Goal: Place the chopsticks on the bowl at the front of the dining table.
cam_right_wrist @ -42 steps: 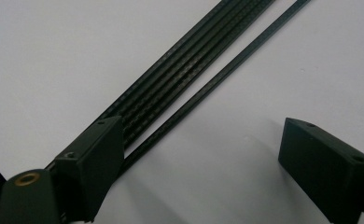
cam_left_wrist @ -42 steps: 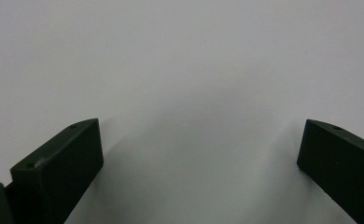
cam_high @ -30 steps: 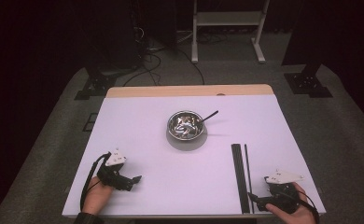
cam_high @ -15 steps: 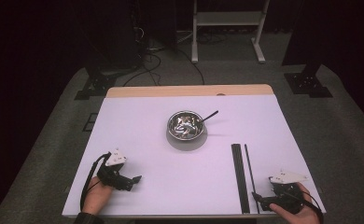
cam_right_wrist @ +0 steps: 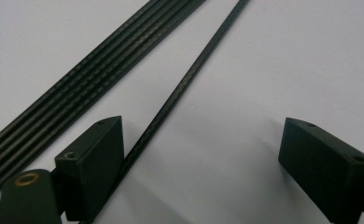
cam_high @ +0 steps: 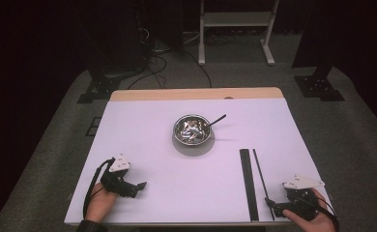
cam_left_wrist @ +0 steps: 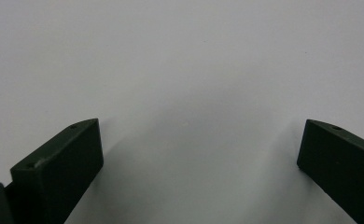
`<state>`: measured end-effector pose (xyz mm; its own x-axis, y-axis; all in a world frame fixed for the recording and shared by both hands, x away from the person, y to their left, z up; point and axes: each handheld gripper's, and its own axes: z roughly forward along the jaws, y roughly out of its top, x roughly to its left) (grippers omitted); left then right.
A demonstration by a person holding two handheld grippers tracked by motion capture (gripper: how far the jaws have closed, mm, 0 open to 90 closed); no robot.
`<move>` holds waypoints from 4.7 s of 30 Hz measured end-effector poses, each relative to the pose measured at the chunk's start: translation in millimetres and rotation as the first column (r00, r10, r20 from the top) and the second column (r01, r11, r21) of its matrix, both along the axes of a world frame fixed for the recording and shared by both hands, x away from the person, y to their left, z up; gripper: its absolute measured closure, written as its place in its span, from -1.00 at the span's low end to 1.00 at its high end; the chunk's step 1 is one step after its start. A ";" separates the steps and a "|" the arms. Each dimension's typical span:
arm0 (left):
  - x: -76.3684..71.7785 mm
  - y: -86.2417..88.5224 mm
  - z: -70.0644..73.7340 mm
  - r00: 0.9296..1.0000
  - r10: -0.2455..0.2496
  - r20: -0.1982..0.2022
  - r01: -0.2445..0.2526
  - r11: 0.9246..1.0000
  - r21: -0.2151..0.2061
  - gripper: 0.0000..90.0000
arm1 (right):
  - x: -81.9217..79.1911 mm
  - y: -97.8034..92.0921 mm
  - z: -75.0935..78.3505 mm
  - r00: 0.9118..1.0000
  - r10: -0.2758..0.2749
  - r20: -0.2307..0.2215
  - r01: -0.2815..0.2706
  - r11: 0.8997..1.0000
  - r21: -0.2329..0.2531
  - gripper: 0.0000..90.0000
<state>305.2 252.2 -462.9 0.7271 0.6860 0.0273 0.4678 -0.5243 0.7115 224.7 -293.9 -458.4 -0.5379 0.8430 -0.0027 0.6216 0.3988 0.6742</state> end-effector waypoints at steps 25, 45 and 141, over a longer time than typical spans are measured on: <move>0.0 0.0 0.0 1.000 0.001 -0.001 -0.001 1.000 -0.001 -1.00 | 4.8 -23.0 1.3 0.998 -0.059 0.002 0.059 0.998 -0.017 -0.71; 0.1 0.0 -0.1 1.000 0.000 -0.001 -0.001 1.000 -0.001 -1.00 | 9.1 -38.4 2.3 0.996 -0.093 0.002 0.093 0.995 -0.025 -0.71; 0.1 0.0 -0.1 1.000 0.000 -0.001 0.000 1.000 -0.001 -1.00 | 73.0 -17.0 10.3 0.997 -0.039 -0.065 0.043 0.997 0.065 0.75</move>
